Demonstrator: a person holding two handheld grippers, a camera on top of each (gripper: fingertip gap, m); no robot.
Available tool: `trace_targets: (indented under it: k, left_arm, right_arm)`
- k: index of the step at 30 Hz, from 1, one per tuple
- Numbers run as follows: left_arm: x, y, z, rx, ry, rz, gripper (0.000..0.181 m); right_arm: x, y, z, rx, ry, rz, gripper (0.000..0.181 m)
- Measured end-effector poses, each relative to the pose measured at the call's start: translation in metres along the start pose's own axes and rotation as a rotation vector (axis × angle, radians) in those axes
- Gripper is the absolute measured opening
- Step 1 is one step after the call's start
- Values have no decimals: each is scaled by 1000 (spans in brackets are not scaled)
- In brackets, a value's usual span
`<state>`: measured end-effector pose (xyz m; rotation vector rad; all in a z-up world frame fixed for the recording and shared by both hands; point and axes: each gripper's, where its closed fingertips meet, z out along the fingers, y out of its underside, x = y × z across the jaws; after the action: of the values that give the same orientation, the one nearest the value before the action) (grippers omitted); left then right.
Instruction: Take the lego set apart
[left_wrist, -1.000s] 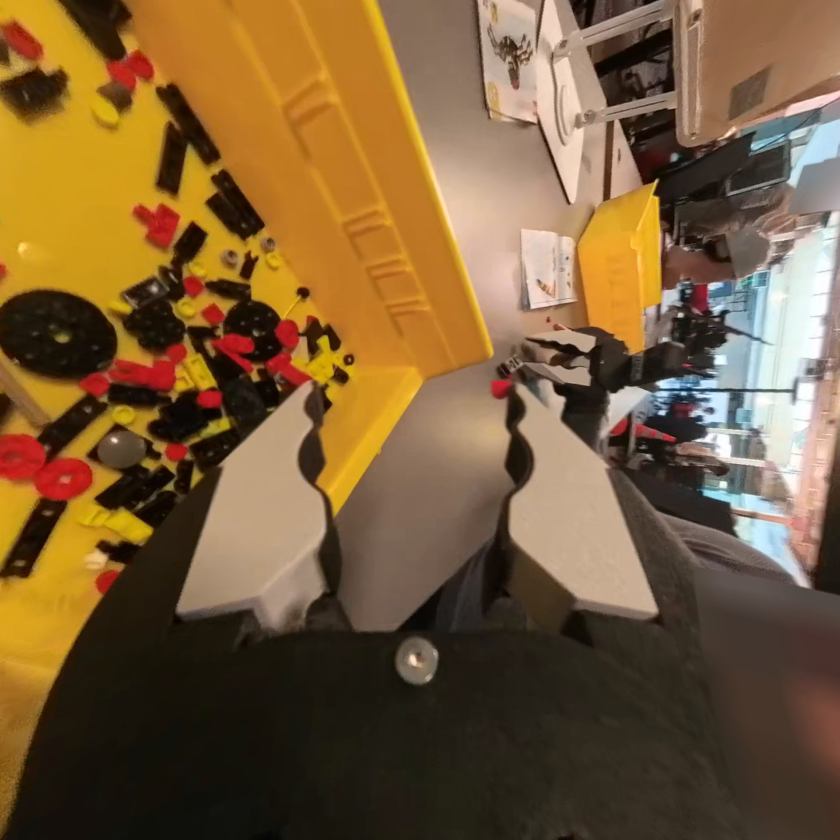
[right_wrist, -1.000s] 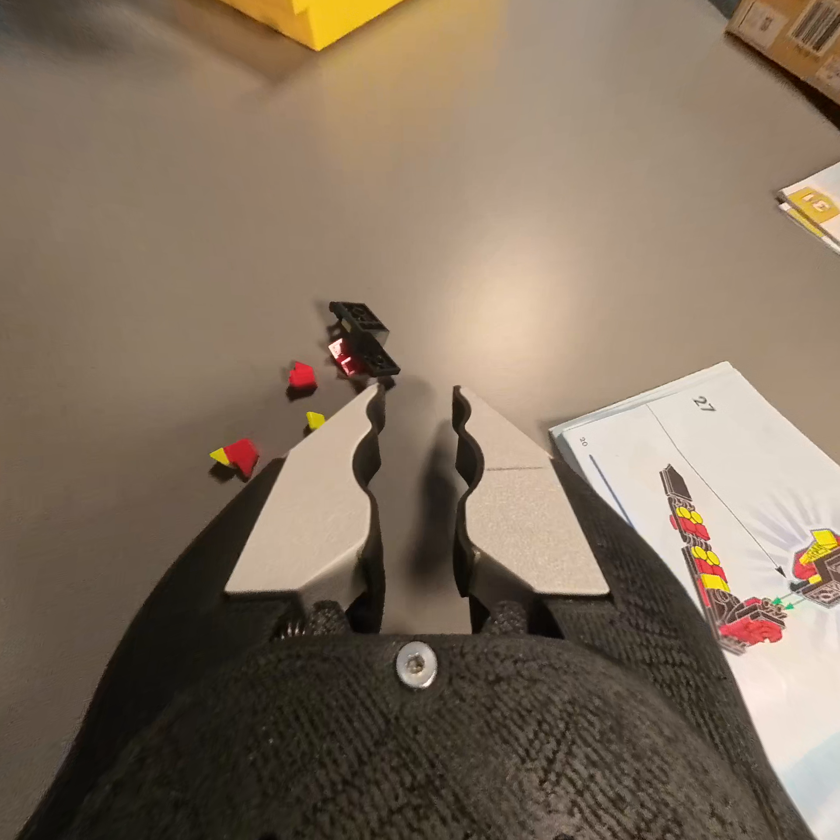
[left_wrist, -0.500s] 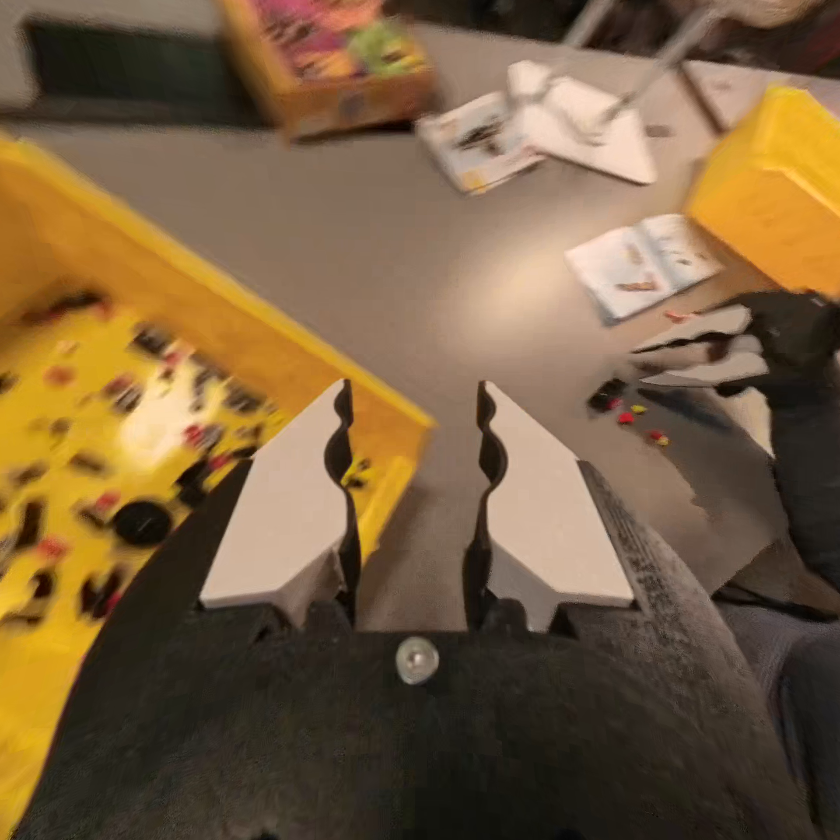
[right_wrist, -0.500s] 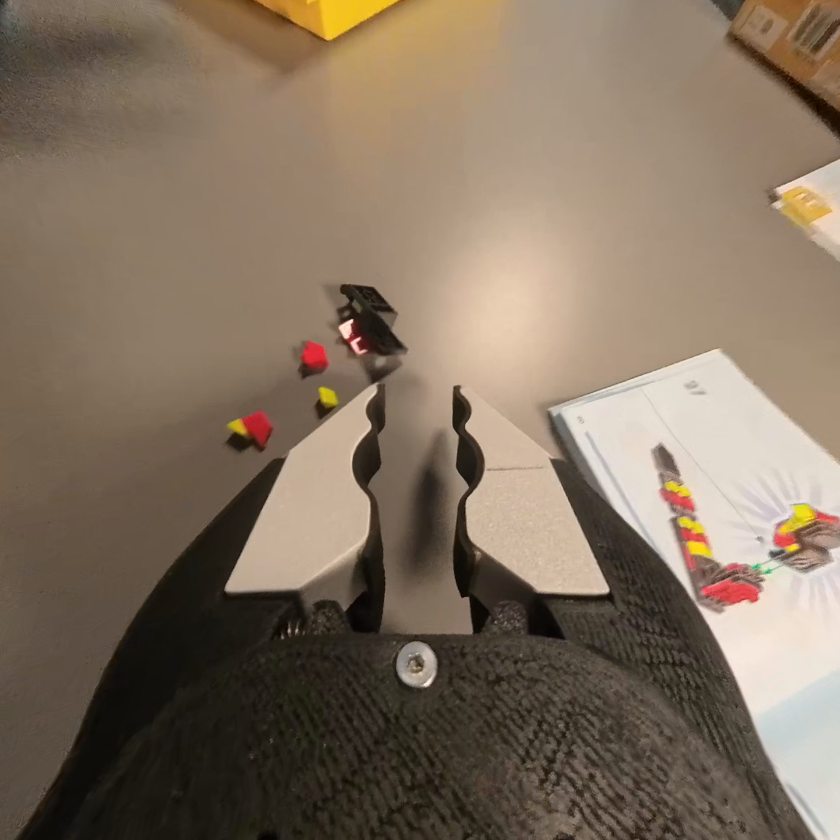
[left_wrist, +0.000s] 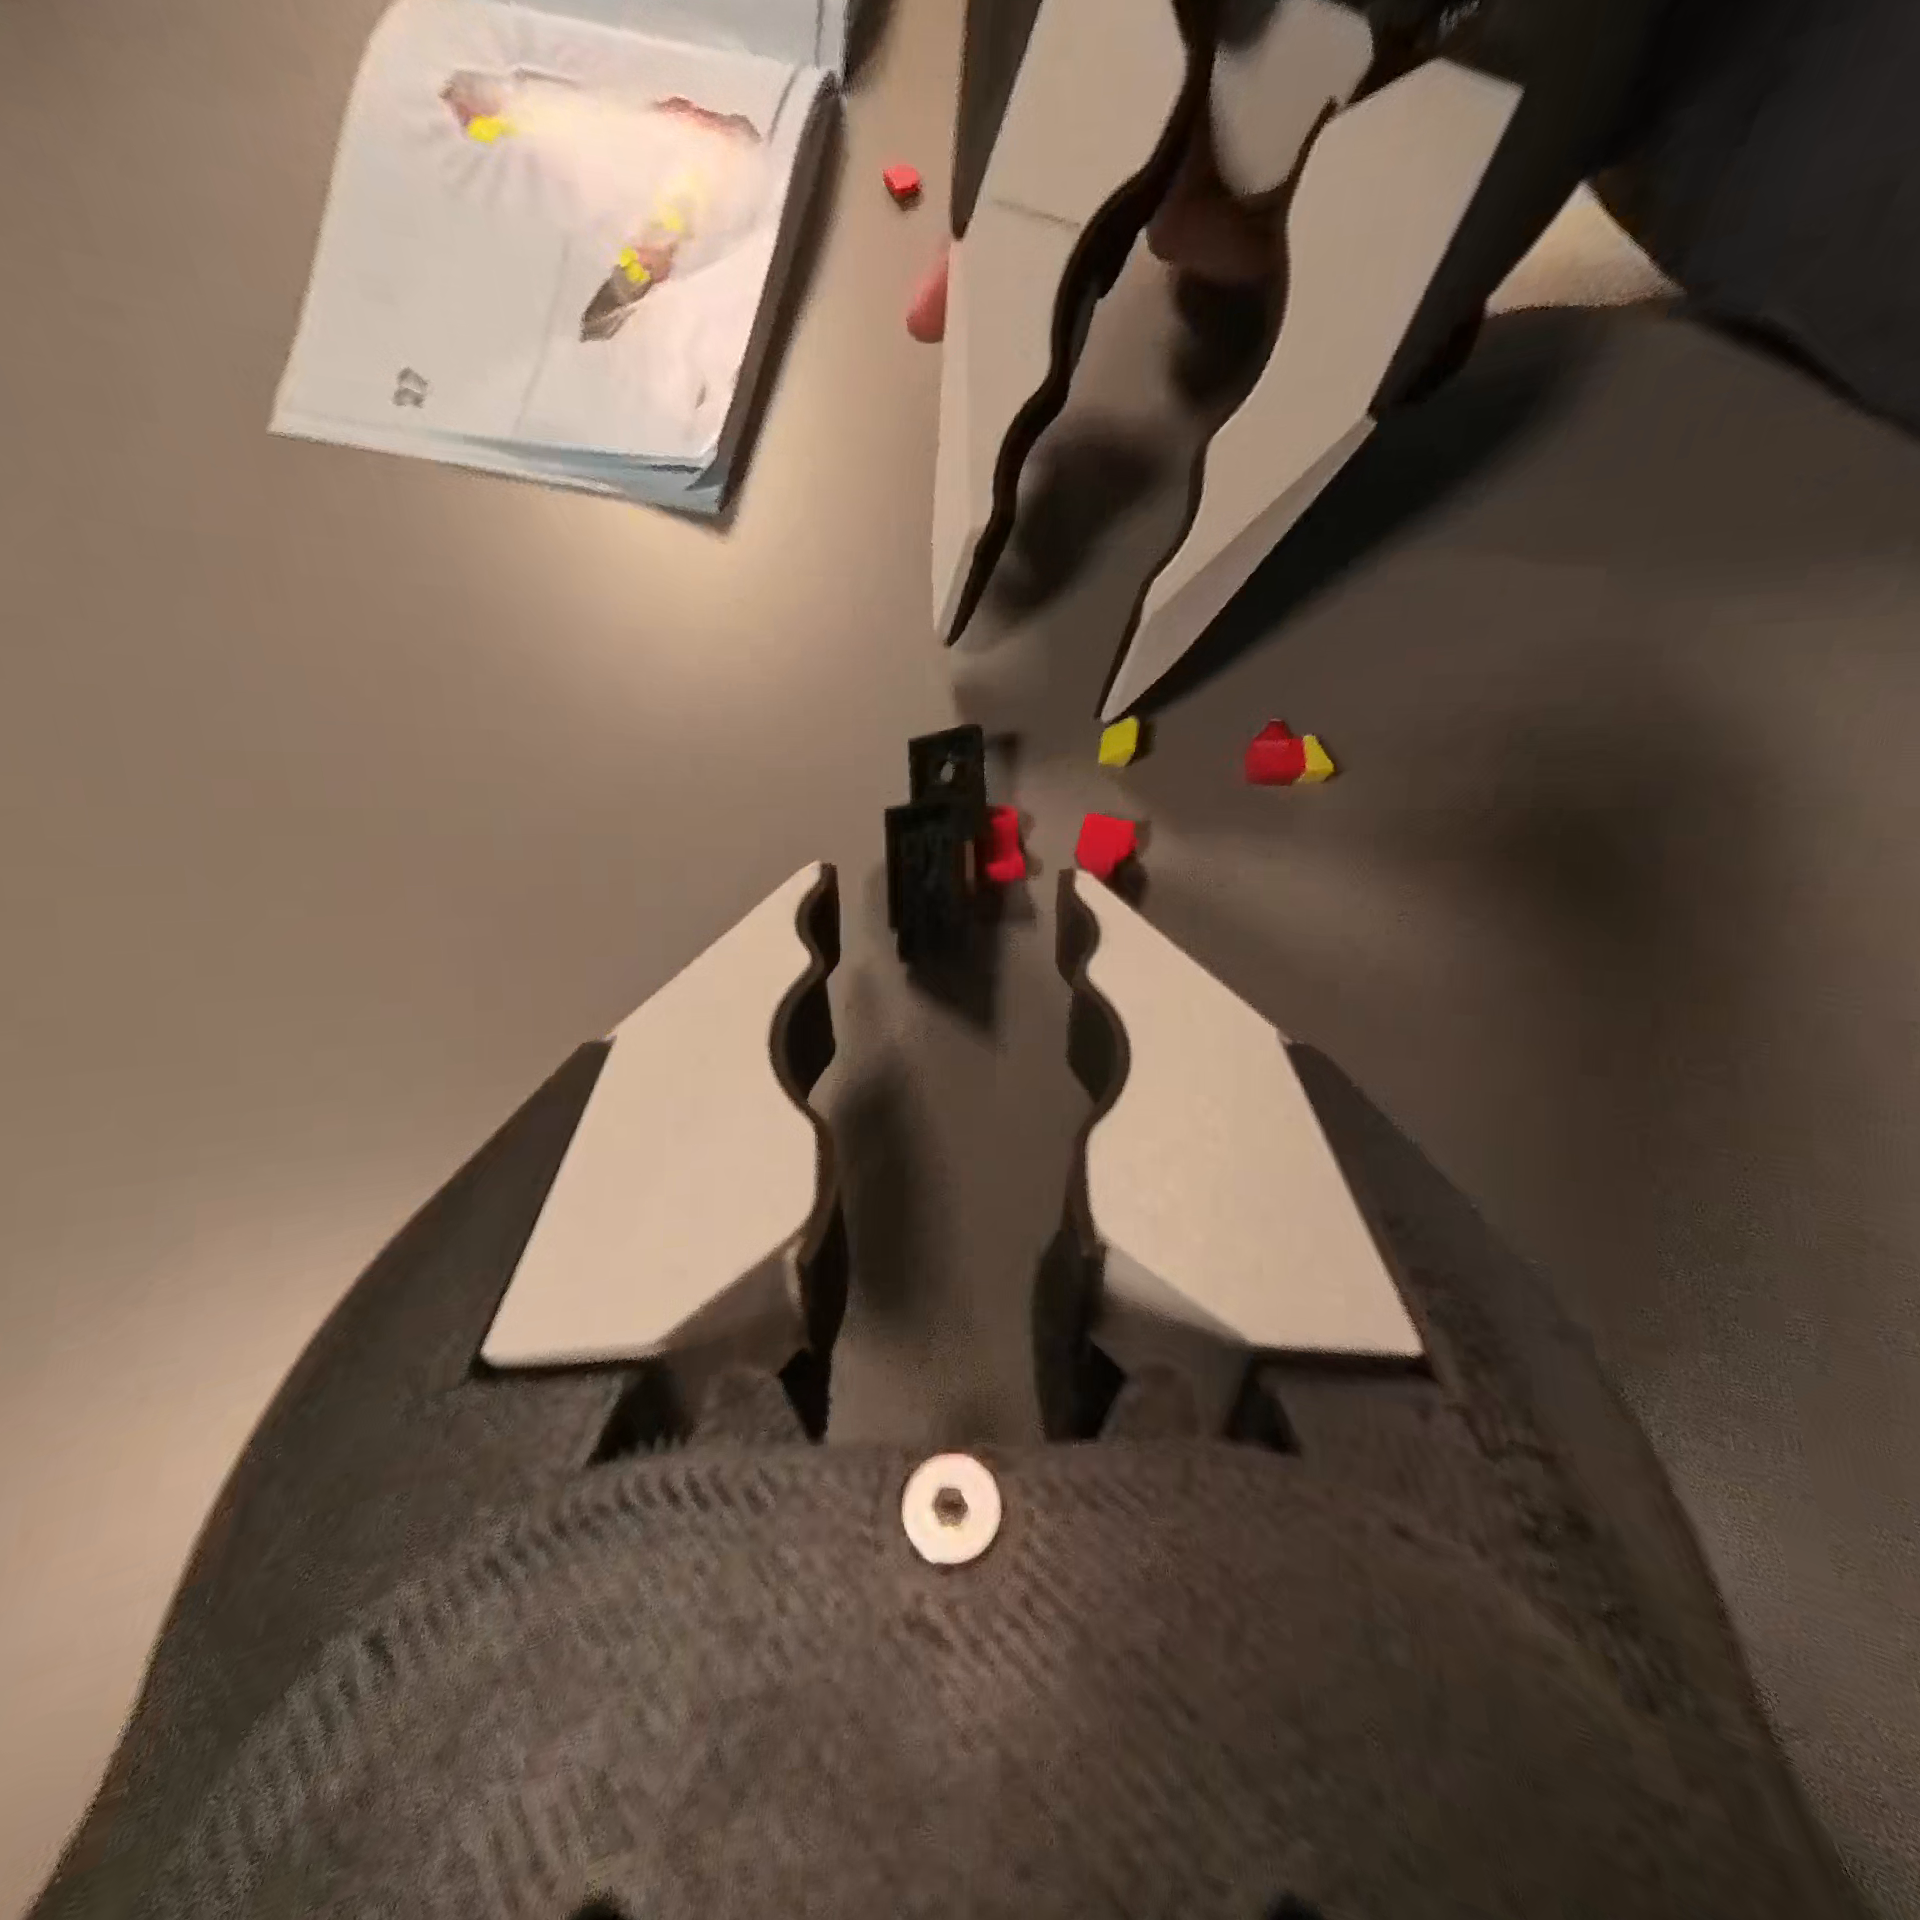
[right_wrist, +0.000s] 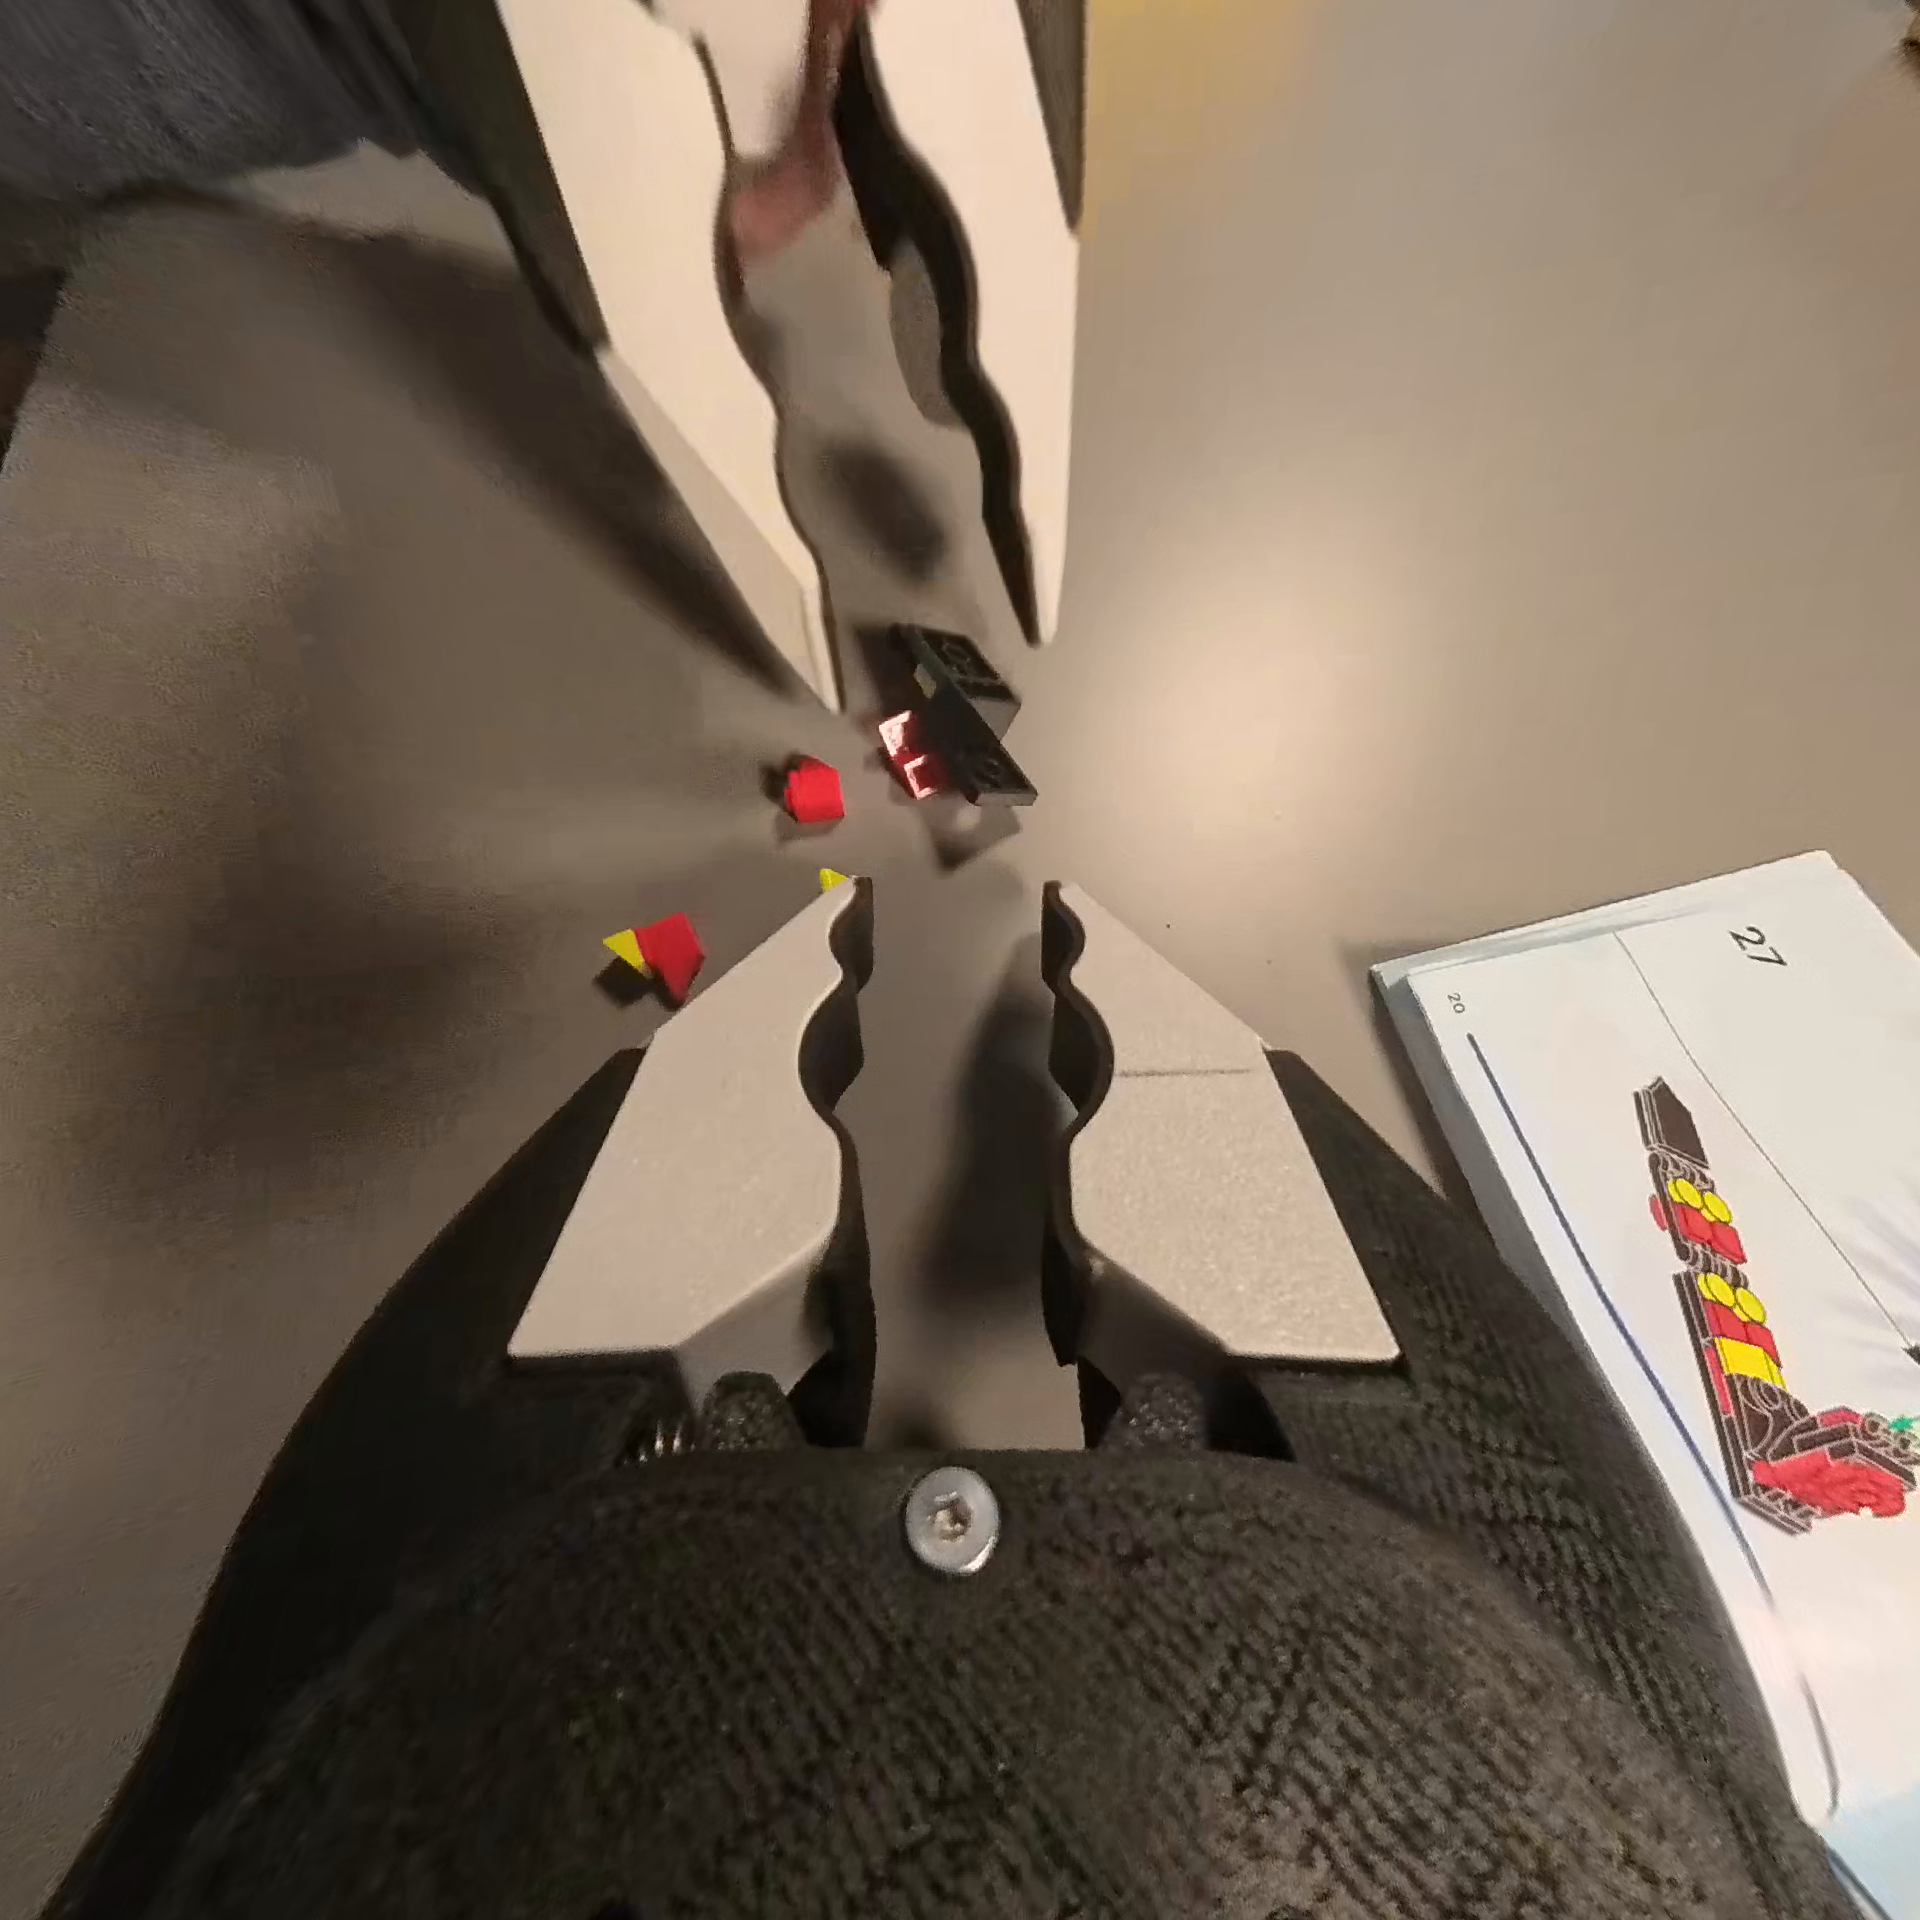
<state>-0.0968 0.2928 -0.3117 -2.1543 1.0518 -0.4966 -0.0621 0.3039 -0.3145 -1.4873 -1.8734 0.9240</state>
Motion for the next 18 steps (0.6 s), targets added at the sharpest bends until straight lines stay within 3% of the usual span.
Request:
trace_targets:
  k: [3, 4, 7, 12, 16, 18]
  left_arm:
    - [-4, 2, 12, -32, -14, 65, 30]
    - [-7, 1, 13, -34, -24, 58, 17]
    - [-19, 0, 9, -20, -29, -81, 16]
    - [-5, -36, -25, 274, 524, -680, 16]
    - [-1, -18, -25, 208, 623, -789, 16]
    - [9, -25, -30, 227, 730, -817, 16]
  right_arm:
    - [2, -3, -2, 19, 19, -1, 30]
    - [3, -4, -3, 23, 35, -10, 30]
    - [9, -16, -5, 46, 132, -114, 33]
    - [16, -51, -4, 45, 452, -567, 44]
    - [13, -62, 3, -15, 557, -817, 45]
    - [10, -66, 8, -41, 591, -932, 45]
